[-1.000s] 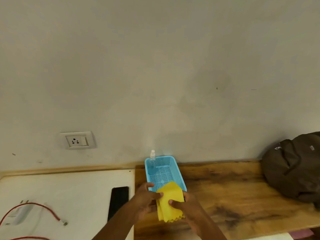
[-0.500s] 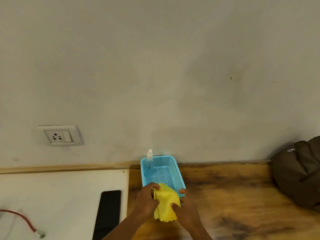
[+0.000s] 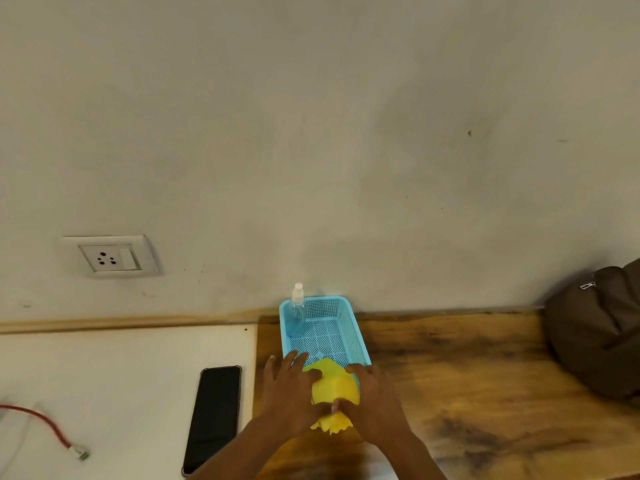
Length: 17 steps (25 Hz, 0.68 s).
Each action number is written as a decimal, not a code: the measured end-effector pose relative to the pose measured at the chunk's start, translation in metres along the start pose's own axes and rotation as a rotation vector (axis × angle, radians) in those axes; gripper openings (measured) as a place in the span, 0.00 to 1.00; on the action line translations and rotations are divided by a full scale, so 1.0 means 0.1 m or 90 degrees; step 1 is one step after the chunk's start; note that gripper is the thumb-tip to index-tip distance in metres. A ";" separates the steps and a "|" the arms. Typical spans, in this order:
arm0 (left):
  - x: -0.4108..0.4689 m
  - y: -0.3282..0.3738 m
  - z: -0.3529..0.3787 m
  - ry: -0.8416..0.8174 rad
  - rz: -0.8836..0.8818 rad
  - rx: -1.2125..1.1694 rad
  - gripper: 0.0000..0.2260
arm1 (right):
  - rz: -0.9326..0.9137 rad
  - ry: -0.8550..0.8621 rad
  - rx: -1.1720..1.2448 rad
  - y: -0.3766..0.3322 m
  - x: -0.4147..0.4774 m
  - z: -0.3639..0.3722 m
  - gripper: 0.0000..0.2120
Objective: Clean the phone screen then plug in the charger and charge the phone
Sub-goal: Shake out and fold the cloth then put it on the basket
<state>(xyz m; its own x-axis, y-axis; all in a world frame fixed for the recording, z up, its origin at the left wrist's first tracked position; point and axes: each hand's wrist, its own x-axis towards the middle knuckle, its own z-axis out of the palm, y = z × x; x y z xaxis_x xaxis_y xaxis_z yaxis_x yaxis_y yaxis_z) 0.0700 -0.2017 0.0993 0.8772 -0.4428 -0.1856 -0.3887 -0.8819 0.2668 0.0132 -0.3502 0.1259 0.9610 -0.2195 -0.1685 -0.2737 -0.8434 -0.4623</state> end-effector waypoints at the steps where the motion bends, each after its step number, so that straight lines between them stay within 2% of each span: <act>1: -0.02 0.01 0.00 -0.011 -0.001 -0.003 0.29 | 0.023 0.004 0.016 -0.03 0.02 -0.01 0.28; 3: -0.04 0.01 0.01 -0.035 -0.012 -0.030 0.28 | 0.072 0.012 0.039 -0.09 0.07 -0.03 0.26; 7: -0.06 0.00 0.01 -0.062 0.000 -0.030 0.27 | 0.070 0.001 0.024 -0.11 0.14 -0.05 0.22; 10: -0.08 0.00 -0.02 -0.037 0.015 -0.070 0.27 | 0.077 -0.001 0.193 -0.08 0.16 -0.05 0.21; 13: -0.11 -0.01 -0.04 0.000 0.061 -0.077 0.27 | 0.072 -0.071 0.407 0.00 0.03 -0.07 0.20; 15: -0.14 -0.02 -0.03 -0.010 0.083 -0.062 0.26 | 0.063 -0.088 0.327 0.06 -0.06 -0.05 0.19; 17: -0.14 -0.02 0.00 -0.003 0.080 -0.021 0.25 | 0.033 -0.048 0.138 0.12 -0.08 0.00 0.21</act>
<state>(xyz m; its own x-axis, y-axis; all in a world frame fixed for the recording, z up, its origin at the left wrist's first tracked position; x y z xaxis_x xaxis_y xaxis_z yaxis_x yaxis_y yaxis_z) 0.0585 -0.1938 0.1012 0.8205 -0.5506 -0.1534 -0.4861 -0.8134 0.3196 0.0021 -0.3588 0.1216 0.9419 -0.2160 -0.2572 -0.3327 -0.7052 -0.6261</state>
